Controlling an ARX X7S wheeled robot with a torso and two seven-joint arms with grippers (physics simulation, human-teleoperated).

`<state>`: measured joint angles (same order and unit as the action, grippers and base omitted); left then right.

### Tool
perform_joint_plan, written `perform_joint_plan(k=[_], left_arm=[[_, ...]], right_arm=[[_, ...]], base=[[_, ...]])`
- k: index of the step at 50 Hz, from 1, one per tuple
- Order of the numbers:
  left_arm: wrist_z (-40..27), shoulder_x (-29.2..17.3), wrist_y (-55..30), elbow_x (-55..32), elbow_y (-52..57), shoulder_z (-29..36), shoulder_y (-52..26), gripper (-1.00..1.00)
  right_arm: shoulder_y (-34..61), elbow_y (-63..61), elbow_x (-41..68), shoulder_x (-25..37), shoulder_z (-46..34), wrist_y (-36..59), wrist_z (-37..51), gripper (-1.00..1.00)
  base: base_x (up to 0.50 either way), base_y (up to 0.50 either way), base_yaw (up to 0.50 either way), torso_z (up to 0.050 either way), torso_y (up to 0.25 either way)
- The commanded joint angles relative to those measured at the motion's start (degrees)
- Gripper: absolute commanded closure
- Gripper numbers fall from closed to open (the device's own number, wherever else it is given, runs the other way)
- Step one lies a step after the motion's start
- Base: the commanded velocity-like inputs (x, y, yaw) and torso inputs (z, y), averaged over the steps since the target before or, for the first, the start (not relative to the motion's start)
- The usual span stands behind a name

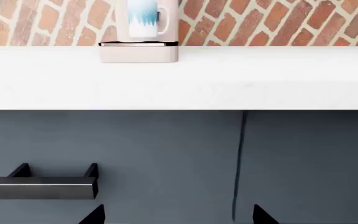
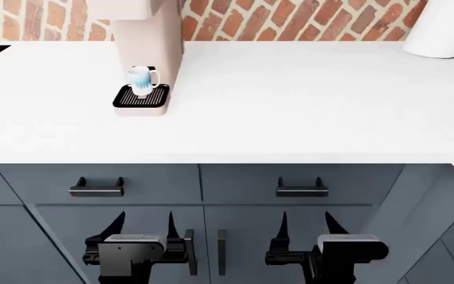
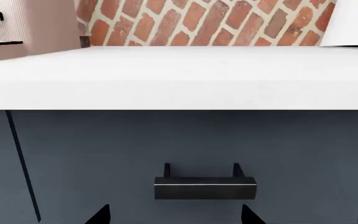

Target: Press the button on the coffee machine to serve coffee.

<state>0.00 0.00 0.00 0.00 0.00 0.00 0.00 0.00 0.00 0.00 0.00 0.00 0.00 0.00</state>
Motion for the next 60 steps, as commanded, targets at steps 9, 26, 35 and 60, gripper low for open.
perform_joint_plan(k=[9, 26, 35, 60], left_arm=[[-2.2, -2.6, 0.2, -2.9, -0.1, 1.3, 0.1, -1.0], [-4.1, -4.1, 0.5, -3.8, -0.3, 3.3, 0.3, -1.0], [-4.9, -4.6, 0.4, -4.4, -0.5, 4.0, 0.1, -1.0], [-6.5, -6.1, -0.1, -6.1, -0.3, 5.9, -0.2, -1.0]], right_arm=[[-0.1, 0.0, 2.3, 2.4, -3.2, -0.4, 2.4, -1.0], [-0.4, -1.0, 2.5, 4.3, -5.3, -0.8, 4.7, -1.0], [-0.2, -0.9, 2.7, 5.0, -6.2, -0.7, 5.4, -1.0], [0.2, -0.7, 3.7, 6.5, -8.3, -0.7, 7.0, -1.0]], base=[[0.0, 0.0, 0.0, 0.0, 0.0], [0.0, 0.09, 0.0, 0.0, 0.0], [0.0, 0.5, 0.0, 0.0, 0.0], [0.0, 0.5, 0.0, 0.0, 0.0]])
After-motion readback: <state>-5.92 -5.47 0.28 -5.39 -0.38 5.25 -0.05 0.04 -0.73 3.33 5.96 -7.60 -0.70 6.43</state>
